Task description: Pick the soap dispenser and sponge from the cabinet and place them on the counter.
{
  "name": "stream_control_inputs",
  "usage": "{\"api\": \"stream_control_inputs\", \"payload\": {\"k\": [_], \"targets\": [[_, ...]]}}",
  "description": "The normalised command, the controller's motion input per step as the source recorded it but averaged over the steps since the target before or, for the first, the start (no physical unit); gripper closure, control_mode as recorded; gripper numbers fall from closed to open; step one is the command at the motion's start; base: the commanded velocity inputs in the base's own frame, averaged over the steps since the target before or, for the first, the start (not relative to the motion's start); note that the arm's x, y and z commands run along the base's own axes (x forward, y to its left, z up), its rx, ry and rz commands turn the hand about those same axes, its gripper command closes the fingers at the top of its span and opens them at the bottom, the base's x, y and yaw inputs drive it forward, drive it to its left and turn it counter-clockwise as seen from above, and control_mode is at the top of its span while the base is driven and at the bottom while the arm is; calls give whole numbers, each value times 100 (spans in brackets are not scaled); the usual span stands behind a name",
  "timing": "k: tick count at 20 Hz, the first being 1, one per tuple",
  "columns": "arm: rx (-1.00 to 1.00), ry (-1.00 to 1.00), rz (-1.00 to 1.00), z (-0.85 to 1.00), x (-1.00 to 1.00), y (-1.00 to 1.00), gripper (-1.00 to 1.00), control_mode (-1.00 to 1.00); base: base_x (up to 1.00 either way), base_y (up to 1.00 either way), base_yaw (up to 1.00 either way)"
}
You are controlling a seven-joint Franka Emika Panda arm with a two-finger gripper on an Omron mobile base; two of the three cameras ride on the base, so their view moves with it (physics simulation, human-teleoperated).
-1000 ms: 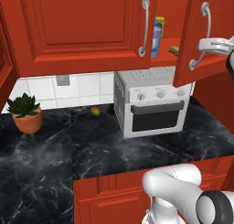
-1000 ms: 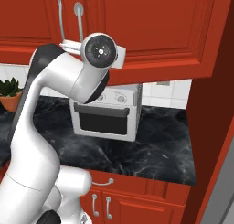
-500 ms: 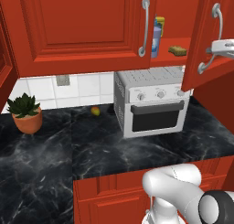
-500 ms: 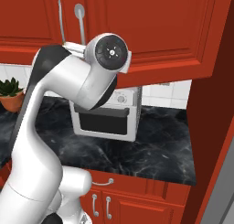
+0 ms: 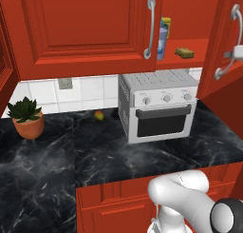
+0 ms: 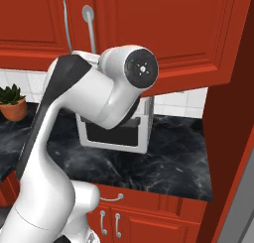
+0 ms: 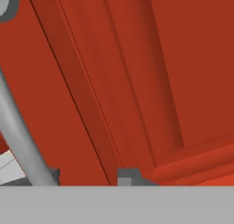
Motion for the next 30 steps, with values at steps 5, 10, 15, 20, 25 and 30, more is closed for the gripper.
{"api": "stream_control_inputs", "payload": {"k": [5, 10, 15, 20, 25, 30], "targets": [[0, -1, 7, -3, -13, -15, -100, -100, 0, 0, 0], [0, -1, 4, 0, -22, -21, -100, -100, 0, 0, 0], [0, -5, 4, 0, -39, -37, -100, -100, 0, 0, 0], [0, -10, 5, 6, -42, -5, -100, -100, 0, 0, 0], [0, -9, 5, 19, -44, 36, -100, -100, 0, 0, 0], [-1, -9, 5, 8, -51, 44, -100, -100, 0, 0, 0]]}}
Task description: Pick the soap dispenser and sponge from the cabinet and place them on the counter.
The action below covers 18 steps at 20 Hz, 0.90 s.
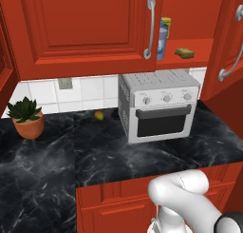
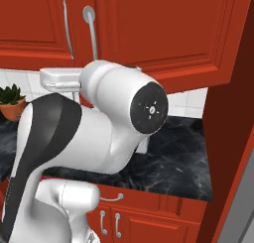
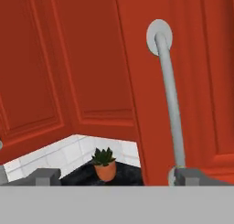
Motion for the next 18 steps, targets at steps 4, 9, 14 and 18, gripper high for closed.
{"api": "stream_control_inputs", "payload": {"k": [4, 9, 14, 18], "targets": [[-5, -5, 4, 0, -60, 52, -100, -100, 0, 0, 0], [-6, 0, 1, 0, -45, 69, -100, -100, 0, 0, 0], [-10, 0, -3, 0, -23, 76, -100, -100, 0, 0, 0], [-16, 0, -16, 0, -9, 55, -100, -100, 0, 0, 0]]}}
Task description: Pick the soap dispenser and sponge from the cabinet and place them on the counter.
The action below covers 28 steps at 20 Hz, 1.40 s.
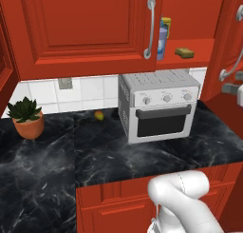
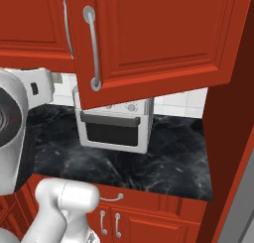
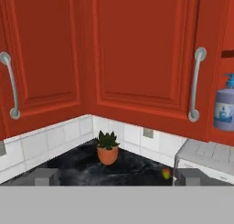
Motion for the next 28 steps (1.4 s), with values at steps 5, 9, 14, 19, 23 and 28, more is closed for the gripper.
{"api": "stream_control_inputs", "payload": {"k": [5, 9, 14, 19, 23, 28], "targets": [[-17, 0, -23, 0, -3, 33, -100, -100, 0, 0, 0], [-17, 0, -24, 0, 0, 27, -100, -100, 0, 0, 0], [-11, 8, -22, 0, 0, 1, -100, -100, 0, 0, 0], [-7, 17, -21, -2, 1, -1, -100, -100, 0, 0, 0], [-7, 18, -21, 0, 3, -12, -100, -100, 0, 0, 0], [-4, 26, -19, 0, 19, -6, -100, -100, 0, 0, 0]]}}
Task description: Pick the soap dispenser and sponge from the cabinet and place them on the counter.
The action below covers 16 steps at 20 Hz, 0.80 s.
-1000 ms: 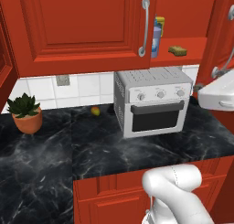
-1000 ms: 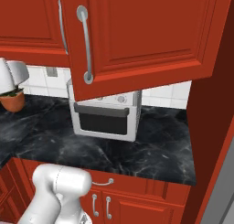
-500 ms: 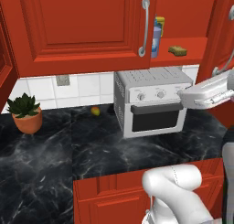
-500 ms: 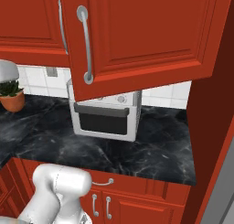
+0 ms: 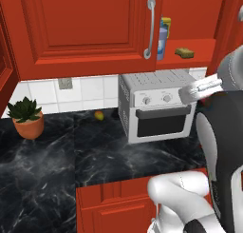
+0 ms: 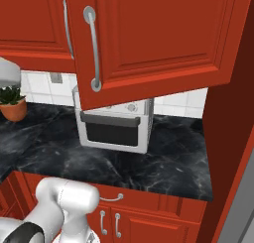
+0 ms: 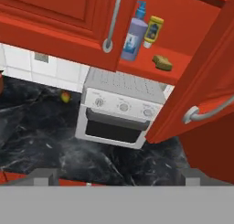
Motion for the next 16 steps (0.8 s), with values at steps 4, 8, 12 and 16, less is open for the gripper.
{"api": "stream_control_inputs", "payload": {"k": [4, 8, 12, 16], "targets": [[-7, 29, -17, 0, 28, 0, -100, -100, 0, 0, 0], [-17, 12, -13, 0, 34, 0, -100, -100, 0, 0, 0], [-26, 3, -8, 0, 34, 5, -100, -100, 0, 0, 0], [-26, 3, -3, 0, 35, 0, -100, -100, 0, 0, 0]]}}
